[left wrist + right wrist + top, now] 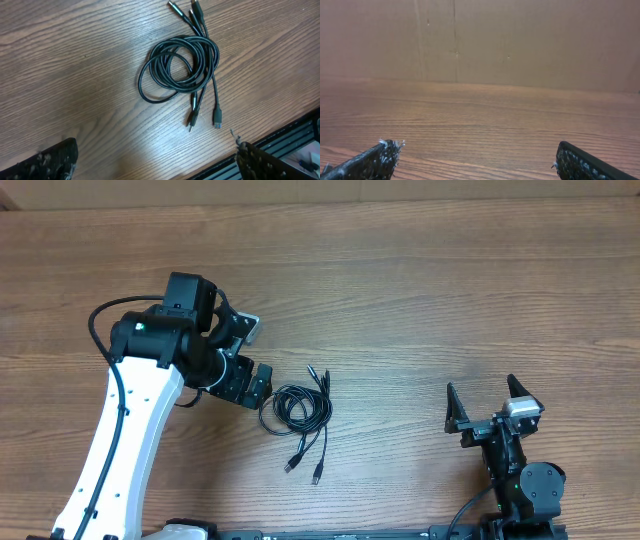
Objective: Untangle cables
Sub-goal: 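Move the left gripper over the black cable bundle and lower it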
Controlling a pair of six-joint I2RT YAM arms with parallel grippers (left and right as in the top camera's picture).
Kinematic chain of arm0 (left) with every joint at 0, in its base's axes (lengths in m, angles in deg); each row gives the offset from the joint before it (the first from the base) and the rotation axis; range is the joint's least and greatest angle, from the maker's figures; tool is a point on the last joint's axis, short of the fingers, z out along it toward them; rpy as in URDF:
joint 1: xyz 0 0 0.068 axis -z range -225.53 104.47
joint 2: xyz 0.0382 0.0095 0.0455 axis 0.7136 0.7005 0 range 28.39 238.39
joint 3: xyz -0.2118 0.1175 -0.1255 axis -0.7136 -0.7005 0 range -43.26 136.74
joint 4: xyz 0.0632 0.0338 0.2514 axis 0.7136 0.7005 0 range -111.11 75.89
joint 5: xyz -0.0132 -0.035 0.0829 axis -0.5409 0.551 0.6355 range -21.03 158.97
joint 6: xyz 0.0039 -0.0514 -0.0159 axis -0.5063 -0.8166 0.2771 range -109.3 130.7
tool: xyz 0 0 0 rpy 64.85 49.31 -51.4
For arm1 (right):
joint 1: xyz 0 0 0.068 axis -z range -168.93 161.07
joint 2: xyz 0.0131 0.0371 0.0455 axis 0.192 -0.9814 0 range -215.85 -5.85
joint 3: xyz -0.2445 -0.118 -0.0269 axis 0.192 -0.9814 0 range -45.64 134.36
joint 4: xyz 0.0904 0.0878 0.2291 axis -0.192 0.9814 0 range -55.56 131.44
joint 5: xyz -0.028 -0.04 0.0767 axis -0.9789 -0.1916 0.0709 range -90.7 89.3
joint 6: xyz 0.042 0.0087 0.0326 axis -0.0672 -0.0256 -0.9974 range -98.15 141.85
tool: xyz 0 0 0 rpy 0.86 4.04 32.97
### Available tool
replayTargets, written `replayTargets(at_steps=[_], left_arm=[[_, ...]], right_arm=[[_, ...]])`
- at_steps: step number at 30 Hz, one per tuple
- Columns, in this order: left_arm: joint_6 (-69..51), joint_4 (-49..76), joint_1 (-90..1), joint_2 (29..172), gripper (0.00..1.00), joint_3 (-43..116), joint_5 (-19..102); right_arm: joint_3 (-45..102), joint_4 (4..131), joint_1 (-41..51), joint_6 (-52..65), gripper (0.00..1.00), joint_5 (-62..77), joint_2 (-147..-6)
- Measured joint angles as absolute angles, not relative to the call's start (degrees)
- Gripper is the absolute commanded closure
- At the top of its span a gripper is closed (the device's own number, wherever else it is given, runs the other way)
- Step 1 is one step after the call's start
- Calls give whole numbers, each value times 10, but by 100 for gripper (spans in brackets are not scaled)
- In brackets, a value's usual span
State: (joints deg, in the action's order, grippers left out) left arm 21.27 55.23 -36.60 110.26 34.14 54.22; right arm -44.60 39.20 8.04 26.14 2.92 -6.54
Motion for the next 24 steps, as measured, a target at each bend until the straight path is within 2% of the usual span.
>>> replayTargets(at_steps=[15,24], left_arm=[[214,552,-360,1112,1,341,509],[283,556,-297,1112,1,341,506]], right_arm=[[-446,392,80,261,0,29,-65],[-446,392,80,261,0,29,-65]])
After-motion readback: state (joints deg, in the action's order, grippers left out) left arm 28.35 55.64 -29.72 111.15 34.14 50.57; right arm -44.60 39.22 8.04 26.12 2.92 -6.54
